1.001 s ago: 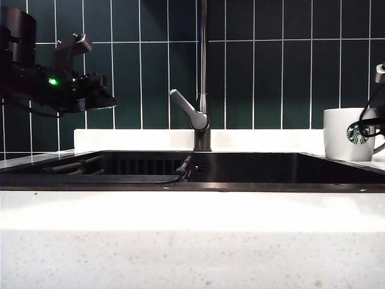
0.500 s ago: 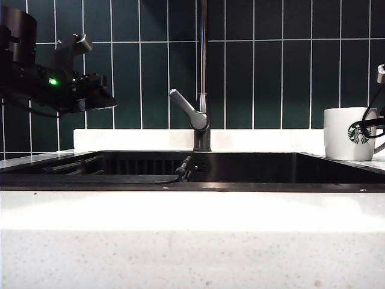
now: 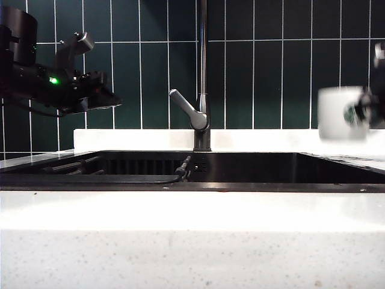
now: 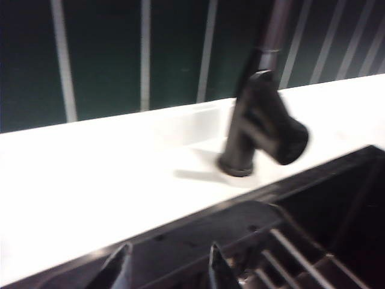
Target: Pick up the mug next to the sink, go to the faucet to get some water, pour the water into the sink, and finally put the mug back to its place.
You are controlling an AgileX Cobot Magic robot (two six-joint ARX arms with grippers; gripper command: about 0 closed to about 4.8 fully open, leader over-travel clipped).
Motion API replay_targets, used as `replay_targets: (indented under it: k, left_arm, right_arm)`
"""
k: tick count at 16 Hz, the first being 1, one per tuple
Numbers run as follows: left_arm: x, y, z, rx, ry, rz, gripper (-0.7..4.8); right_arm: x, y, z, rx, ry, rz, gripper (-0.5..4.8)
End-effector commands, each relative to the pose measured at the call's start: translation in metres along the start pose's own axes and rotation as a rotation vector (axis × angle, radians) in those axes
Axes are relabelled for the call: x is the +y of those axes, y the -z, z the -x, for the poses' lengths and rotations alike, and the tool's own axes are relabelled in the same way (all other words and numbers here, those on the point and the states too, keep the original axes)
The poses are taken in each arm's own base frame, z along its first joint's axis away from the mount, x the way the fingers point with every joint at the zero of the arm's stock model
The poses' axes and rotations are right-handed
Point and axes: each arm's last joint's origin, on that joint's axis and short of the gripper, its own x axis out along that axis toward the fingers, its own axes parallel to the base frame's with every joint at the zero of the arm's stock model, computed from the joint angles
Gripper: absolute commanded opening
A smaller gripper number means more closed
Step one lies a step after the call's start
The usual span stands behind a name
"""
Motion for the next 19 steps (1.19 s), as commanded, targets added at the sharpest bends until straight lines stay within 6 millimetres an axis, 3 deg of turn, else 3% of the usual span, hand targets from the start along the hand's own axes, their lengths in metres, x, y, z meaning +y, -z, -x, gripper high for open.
replay_targets:
  k: [1, 4, 8, 14, 19]
  left_arm:
    - [0.0, -0.012, -0.004, -0.026, 0.052, -0.003, 1.61]
    - [0.003, -0.026, -0.014, -0.016, 0.096, 0.001, 1.61]
    - [0.013, -0.041, -0.037, -0.03, 0.178, -0.01, 1.61]
    - [0.025, -0.039, -0.082, -0.046, 0.386, -0.031, 1.62]
    - [0.029, -0.036, -0.122, -0.082, 0.458, -0.065, 1.63]
  right_arm:
    - [-0.005, -0.04, 0.003, -0.167, -0.003, -0.057, -0.01]
    - [0.001, -0.062, 0.001, -0.166, -0.114, -0.159, -0.01]
    - [0.031, -0.088, -0.007, -0.091, -0.285, -0.171, -0.01]
    - [0.093, -0.128, -0.001, -0.063, -0.508, -0.157, -0.01]
    - [0.127, -0.138, 0.005, -0.027, -0.608, -0.148, -0.01]
